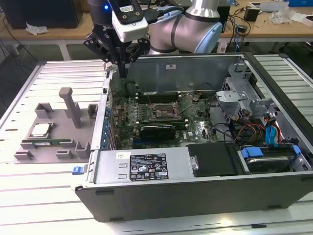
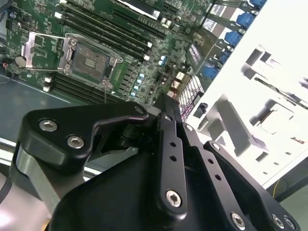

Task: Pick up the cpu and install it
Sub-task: 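Reach for the cpu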

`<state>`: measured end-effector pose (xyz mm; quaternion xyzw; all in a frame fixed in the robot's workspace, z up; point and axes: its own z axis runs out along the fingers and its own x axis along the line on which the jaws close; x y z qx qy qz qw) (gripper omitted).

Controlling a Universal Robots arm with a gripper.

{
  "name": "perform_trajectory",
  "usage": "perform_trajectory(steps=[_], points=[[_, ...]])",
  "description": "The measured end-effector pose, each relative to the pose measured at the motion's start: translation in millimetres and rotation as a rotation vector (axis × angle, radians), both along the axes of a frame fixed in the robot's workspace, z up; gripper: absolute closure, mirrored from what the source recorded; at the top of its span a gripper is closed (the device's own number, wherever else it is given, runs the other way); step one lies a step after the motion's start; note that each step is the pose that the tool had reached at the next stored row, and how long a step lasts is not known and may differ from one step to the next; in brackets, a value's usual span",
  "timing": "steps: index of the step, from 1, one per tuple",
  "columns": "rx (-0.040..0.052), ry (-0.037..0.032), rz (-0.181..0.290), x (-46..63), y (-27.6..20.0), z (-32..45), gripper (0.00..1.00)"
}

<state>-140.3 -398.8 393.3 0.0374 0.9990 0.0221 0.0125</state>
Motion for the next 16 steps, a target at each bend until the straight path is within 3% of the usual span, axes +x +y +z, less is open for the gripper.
perform_trajectory(steps=[16], points=[[0.0001, -0.0001, 0.000, -30.9, 0.0, 0.0, 0.89]])
